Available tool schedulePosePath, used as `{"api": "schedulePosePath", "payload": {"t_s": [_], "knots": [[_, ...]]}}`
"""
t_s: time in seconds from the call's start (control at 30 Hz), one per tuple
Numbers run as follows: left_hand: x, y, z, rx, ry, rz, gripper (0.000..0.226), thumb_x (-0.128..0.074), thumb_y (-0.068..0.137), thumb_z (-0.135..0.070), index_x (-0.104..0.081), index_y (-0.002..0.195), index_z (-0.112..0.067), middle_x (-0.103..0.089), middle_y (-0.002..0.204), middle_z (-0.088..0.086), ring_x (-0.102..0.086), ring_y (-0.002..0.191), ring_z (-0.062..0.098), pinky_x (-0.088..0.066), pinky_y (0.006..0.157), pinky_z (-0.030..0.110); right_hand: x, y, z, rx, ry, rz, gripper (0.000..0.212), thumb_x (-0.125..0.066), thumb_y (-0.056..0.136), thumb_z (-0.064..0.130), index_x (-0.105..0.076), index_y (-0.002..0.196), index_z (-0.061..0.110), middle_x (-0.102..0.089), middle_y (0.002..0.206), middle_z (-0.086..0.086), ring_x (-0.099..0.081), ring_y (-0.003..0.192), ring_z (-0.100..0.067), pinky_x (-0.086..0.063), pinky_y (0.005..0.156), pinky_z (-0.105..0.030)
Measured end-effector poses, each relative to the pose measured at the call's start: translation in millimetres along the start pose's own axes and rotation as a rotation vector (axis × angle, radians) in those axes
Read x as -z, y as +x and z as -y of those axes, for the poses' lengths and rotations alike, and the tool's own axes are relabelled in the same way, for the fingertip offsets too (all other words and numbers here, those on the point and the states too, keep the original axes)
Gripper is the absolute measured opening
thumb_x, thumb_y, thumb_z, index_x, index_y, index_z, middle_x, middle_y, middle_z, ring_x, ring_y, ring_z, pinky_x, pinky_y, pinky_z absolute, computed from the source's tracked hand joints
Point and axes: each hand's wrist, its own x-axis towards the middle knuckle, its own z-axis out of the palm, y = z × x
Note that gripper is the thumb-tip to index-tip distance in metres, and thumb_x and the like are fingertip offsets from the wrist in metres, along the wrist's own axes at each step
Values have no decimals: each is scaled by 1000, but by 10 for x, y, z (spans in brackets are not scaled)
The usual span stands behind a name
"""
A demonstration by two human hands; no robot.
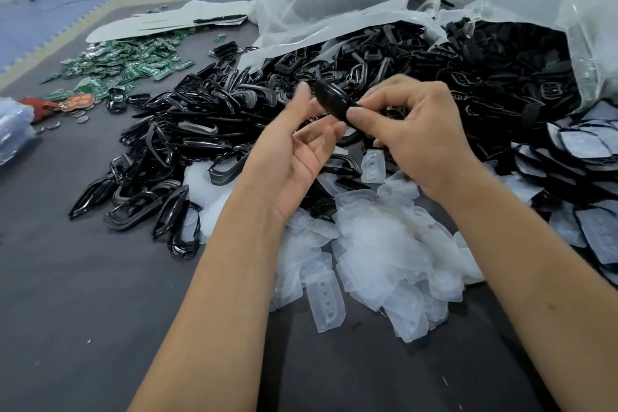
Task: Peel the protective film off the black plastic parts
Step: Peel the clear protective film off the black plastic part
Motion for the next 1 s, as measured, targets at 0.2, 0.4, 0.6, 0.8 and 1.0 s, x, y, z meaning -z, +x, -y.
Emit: {"api": "schedulePosePath", "payload": {"t_s": [0.2, 0.4, 0.6, 0.8, 1.0], "knots": [[-16, -17, 40, -129, 231, -47, 9, -67, 98, -15, -72, 92, -9, -70, 79, 0, -60, 64, 8, -51, 58, 14, 124, 27, 0, -421, 472, 255, 16, -76, 86, 20, -81, 98, 11, -76, 115, -16, -68, 96, -19, -59, 73, -30], [-12, 6, 47, -97, 99, -45, 14, -67, 98, -14, -66, 85, -8, -63, 71, 1, -52, 56, 5, -41, 46, 11, 98, 20, -43, -415, 570, 308, 22, -69, 92, 4, -84, 102, 15, -78, 110, -14, -72, 98, -24, -57, 97, -43], [-27, 35, 76, -64, 41, -63, 10, -67, 98, -12, -63, 89, -8, -61, 75, 3, -51, 55, 4, -42, 46, 10, 49, 12, -57, -366, 584, 189, 25, -74, 81, -3, -78, 103, 9, -79, 92, -9, -76, 91, -25, -63, 84, -34], [-43, 26, 116, -82, 137, -84, 10, -66, 100, -16, -67, 92, -11, -70, 82, 3, -63, 66, 7, -53, 59, 16, 51, -3, -21, -250, 463, 151, 25, -71, 87, -12, -74, 103, 6, -72, 75, -2, -72, 75, -15, -60, 78, -26], [-54, 15, 114, -99, 137, -77, 9, -65, 100, -13, -71, 96, -7, -74, 83, 5, -66, 65, 8, -57, 63, 20, 78, 2, -33, -226, 453, 194, 27, -68, 88, -13, -72, 107, 5, -68, 76, -3, -69, 74, -14, -60, 80, -28]]}}
